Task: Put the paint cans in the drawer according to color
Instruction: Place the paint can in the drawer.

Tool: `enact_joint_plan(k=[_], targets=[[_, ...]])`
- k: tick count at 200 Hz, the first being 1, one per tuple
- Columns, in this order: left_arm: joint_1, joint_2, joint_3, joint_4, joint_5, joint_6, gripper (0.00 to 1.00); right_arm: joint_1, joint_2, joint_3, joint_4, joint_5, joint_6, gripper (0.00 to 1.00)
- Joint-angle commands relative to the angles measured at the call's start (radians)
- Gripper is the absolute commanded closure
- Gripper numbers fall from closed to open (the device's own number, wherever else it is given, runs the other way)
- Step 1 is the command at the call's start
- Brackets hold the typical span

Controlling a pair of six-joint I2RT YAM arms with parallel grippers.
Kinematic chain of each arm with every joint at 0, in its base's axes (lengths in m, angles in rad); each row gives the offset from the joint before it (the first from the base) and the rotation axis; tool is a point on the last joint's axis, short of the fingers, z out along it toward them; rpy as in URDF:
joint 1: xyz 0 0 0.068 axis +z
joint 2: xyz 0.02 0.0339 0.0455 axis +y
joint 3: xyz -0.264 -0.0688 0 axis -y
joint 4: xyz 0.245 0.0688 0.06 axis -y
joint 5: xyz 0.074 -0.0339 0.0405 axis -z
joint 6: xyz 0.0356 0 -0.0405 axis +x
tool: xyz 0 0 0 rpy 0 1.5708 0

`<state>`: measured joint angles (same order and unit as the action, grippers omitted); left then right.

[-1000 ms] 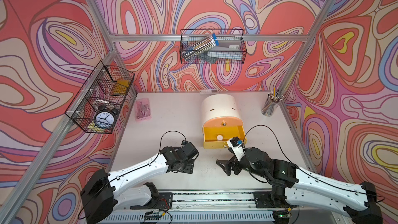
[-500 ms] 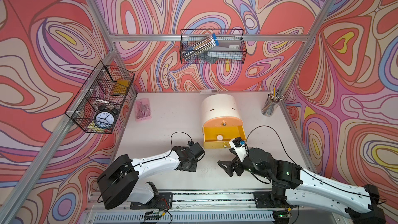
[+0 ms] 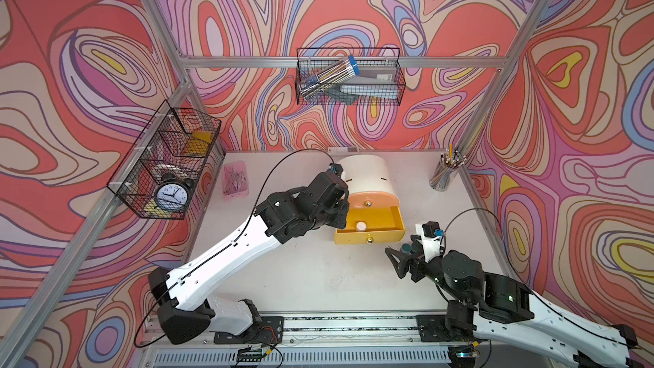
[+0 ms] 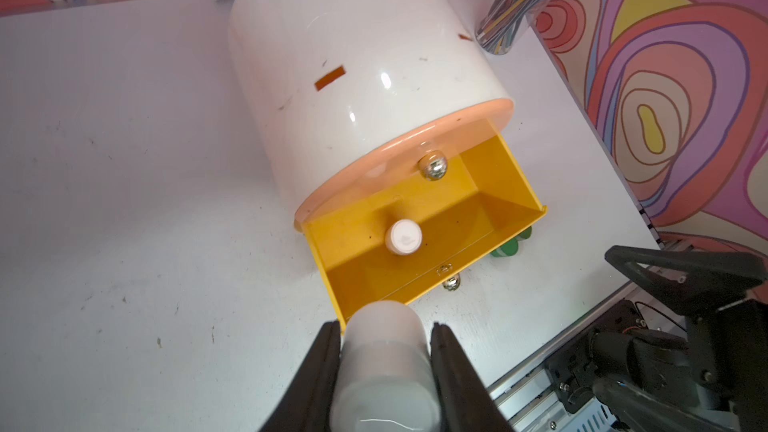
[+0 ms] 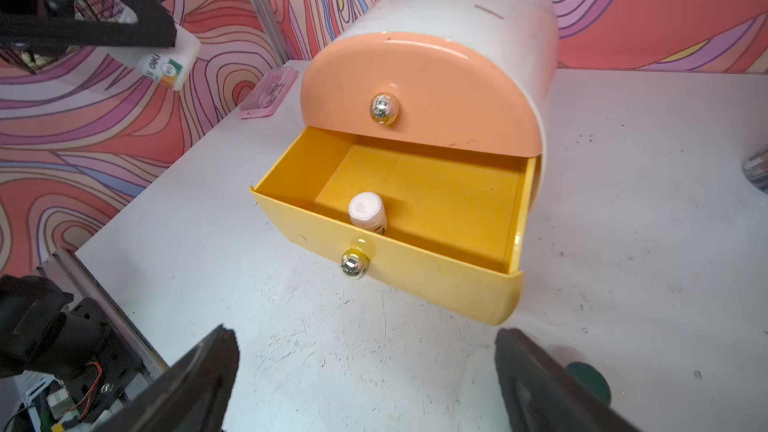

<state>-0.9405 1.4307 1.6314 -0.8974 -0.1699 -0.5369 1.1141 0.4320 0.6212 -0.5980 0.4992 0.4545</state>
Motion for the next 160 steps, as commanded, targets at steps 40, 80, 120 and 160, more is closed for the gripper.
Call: enact_joint_plan(k=[40,80,120,160], targets=[[-0.078,0.349,0.219,0.019,-0.017,0.114,0.73,0.004,-0.072,-0.014,-0.084,0.049,0.066,0.02],[-0.098,0.495,0.31,-0.019,-0.128,0.147,0.71,0.004,-0.059,-0.032,-0.073,0.037,0.064,0.02],[-0.107,0.527,0.289,-0.019,-0.146,0.132,0.59,0.004,-0.074,-0.038,-0.069,0.03,0.059,0.02],[-0.108,0.52,0.28,-0.014,-0.15,0.129,0.48,0.004,-0.07,-0.04,-0.066,0.032,0.059,0.02]])
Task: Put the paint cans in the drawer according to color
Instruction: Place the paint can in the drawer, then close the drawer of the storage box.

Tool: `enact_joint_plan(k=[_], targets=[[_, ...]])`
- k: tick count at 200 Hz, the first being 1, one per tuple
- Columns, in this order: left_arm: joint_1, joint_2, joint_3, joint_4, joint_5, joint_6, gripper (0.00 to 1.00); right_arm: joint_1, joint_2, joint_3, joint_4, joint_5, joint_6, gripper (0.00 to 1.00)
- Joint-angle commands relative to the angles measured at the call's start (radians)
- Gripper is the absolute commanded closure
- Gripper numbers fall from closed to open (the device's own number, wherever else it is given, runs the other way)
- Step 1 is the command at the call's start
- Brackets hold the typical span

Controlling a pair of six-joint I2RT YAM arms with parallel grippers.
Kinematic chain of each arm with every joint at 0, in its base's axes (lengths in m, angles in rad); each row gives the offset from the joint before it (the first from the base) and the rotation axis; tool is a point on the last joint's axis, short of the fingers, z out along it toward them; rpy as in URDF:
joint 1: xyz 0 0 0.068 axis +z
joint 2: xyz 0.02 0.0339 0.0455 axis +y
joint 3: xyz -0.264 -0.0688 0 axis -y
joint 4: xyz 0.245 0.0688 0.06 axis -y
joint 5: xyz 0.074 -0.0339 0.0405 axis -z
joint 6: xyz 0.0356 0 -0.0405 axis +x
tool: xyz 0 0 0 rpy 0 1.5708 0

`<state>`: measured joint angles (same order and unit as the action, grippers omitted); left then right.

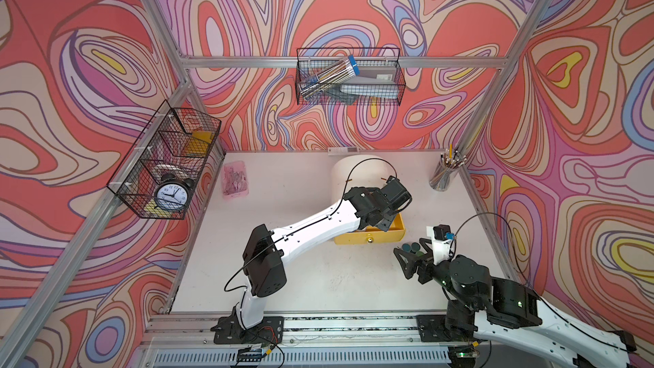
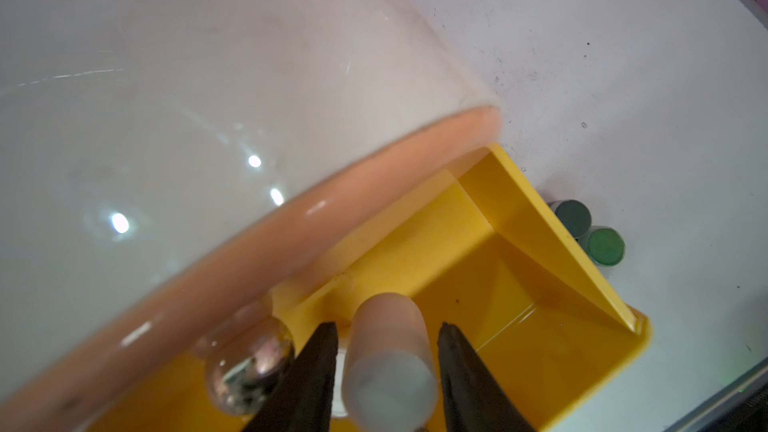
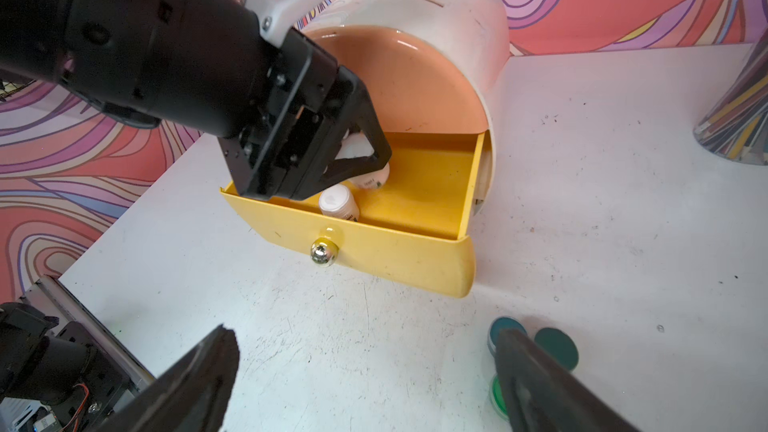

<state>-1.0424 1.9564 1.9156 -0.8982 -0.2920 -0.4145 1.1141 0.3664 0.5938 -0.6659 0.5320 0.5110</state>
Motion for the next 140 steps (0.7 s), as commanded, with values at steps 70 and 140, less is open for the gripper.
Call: enact_joint_plan(k=[70,140], targets=[[0.005,-0.193,-0.037,-0.05,-0.084,0.06,0.33,0.004,0.242,-0.043,0.12,-0.02,0.062,0.02],[0.23,-0.255,-0.005,0.009,0.128,0.123,0.16,0.004,0.46,-0.128,0.449,0.01,0.15,0.02]])
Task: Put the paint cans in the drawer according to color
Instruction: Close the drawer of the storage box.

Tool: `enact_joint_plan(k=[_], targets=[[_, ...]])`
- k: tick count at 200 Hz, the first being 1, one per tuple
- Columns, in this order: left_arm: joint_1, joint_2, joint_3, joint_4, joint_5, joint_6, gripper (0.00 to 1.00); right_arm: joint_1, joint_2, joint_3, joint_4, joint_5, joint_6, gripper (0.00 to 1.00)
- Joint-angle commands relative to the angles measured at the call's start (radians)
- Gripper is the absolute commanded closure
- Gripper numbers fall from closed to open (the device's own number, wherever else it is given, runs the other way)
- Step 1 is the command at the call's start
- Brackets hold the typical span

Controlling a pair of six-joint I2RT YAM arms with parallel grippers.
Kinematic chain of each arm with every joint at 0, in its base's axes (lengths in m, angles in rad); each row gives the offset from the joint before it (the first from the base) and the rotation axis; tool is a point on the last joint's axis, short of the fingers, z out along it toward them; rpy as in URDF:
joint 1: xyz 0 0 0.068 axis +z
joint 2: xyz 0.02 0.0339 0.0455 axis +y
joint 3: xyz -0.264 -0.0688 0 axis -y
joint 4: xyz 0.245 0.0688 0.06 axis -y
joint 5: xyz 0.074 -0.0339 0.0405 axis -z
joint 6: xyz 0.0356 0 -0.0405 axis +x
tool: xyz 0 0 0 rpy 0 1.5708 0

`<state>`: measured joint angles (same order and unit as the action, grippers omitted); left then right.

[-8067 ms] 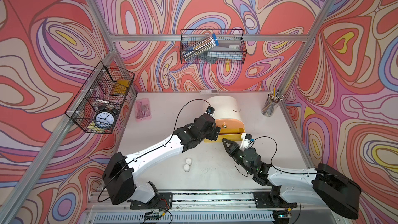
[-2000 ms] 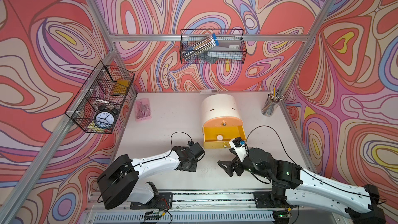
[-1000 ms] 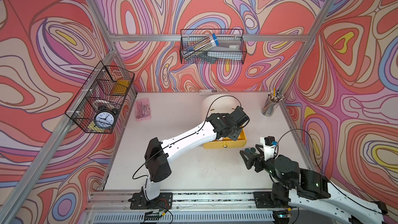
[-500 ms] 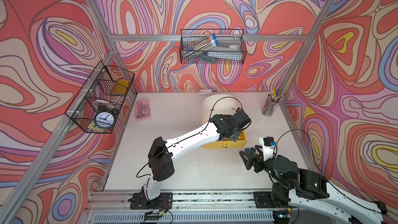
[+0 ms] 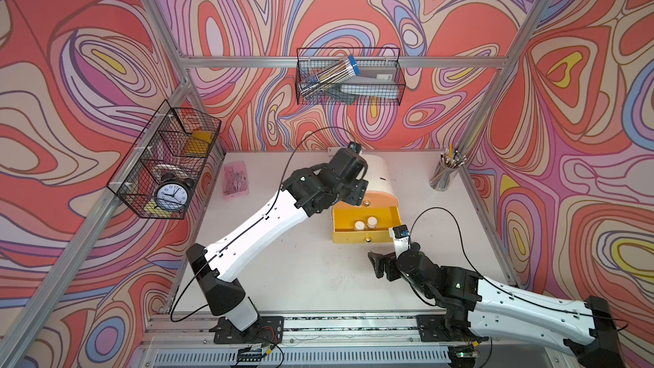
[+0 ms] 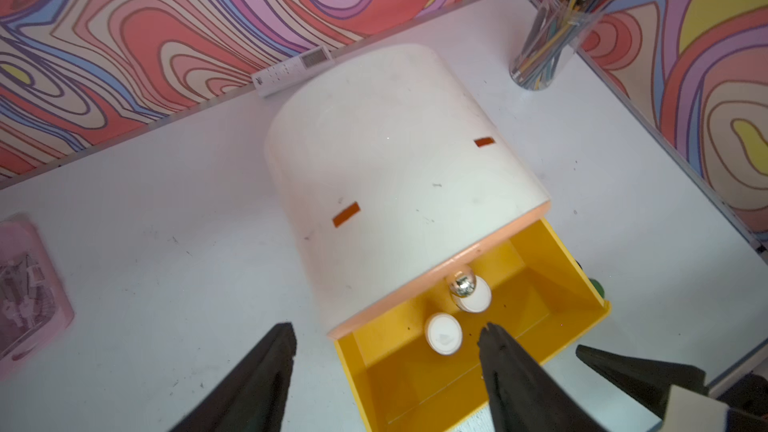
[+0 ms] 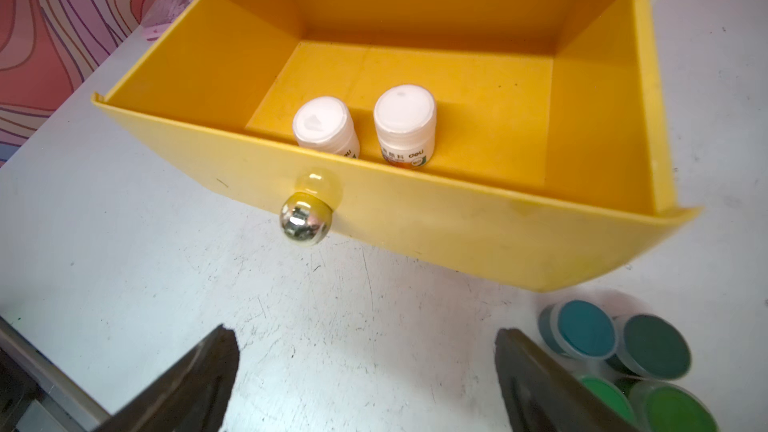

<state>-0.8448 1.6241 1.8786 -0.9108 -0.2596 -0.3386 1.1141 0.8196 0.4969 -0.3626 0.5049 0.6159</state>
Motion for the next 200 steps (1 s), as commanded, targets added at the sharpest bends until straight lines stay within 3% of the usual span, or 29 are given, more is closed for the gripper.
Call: enact_joint_plan(k=[1,14,70,122,150,200], targets=[[0.034,0.082,0.036,0.022,0.099,0.049,0.16,0.004,0.007,-0.032,0.149,0.038,0.044,0.02],[0.065,0.145,0.083,0.019,0.121,0.068,0.17,0.004,0.01,-0.043,0.176,0.045,0.048,0.02],[0.075,0.364,0.275,-0.032,0.03,0.122,0.16,0.004,0.074,-0.04,0.196,0.054,0.058,0.02],[0.074,0.355,0.15,0.019,0.043,0.097,0.16,0.004,0.169,-0.072,0.332,0.114,0.041,0.02],[0.075,0.321,0.052,0.073,0.065,0.075,0.16,0.004,0.252,-0.071,0.46,0.193,-0.048,0.02],[0.075,0.319,0.004,0.089,0.092,0.058,0.17,0.004,0.351,-0.007,0.566,0.301,-0.171,0.02]])
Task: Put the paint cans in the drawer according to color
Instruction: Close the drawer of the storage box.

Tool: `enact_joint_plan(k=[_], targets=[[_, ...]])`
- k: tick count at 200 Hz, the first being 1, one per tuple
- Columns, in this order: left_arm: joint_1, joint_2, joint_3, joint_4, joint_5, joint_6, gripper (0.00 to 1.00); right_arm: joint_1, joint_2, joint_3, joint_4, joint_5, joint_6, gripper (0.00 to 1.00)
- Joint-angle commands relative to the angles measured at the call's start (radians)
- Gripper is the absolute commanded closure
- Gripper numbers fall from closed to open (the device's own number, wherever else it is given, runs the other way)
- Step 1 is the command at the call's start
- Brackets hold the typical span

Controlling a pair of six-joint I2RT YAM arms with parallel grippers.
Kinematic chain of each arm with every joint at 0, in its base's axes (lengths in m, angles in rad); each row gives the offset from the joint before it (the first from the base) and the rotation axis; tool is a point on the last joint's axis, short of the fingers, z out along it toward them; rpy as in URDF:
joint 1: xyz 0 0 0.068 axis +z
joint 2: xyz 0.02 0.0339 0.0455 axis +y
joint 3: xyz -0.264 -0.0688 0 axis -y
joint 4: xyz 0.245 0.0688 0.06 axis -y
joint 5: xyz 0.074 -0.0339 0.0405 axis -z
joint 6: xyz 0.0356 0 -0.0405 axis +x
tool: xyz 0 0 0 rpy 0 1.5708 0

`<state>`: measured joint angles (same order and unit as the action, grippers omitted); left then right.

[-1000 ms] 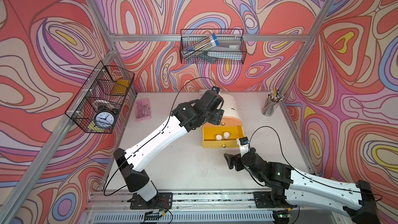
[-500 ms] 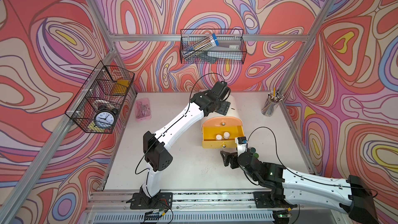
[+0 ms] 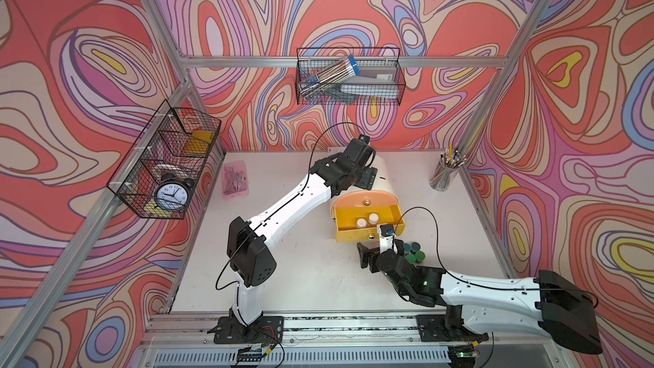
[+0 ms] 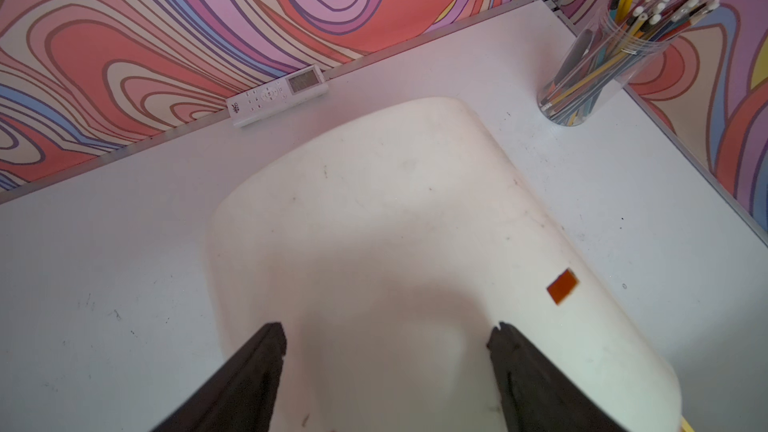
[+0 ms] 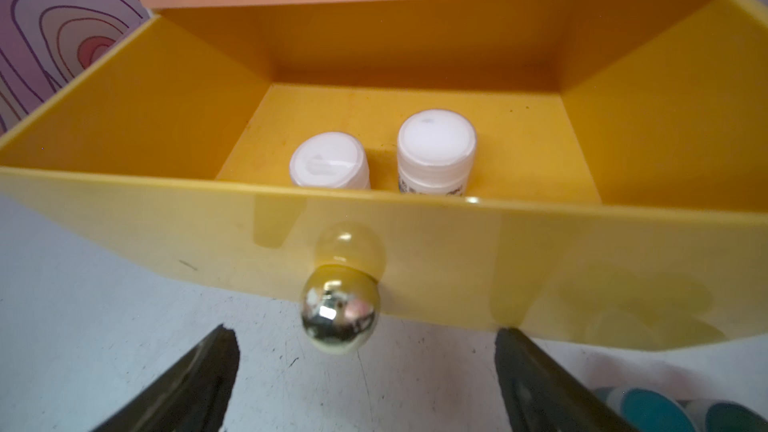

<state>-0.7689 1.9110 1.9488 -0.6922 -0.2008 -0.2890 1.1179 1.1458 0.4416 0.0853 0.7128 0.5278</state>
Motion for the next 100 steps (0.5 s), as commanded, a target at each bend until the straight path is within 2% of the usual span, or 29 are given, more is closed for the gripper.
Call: enact_joint_plan(k=[1,54,100], targets=[[-0.002,0.032,-0.067,-0.129,0.034,0.008,0.17,0.0,0.027,0.05,0.12,0.096,-0.083,0.02],[-0.002,0.018,-0.113,-0.101,0.053,-0.004,0.17,-0.004,0.207,0.176,0.218,0.2,-0.094,0.02],[-0.002,0.021,-0.134,-0.089,0.066,-0.006,0.17,-0.006,0.321,0.269,0.263,0.168,-0.086,0.02]])
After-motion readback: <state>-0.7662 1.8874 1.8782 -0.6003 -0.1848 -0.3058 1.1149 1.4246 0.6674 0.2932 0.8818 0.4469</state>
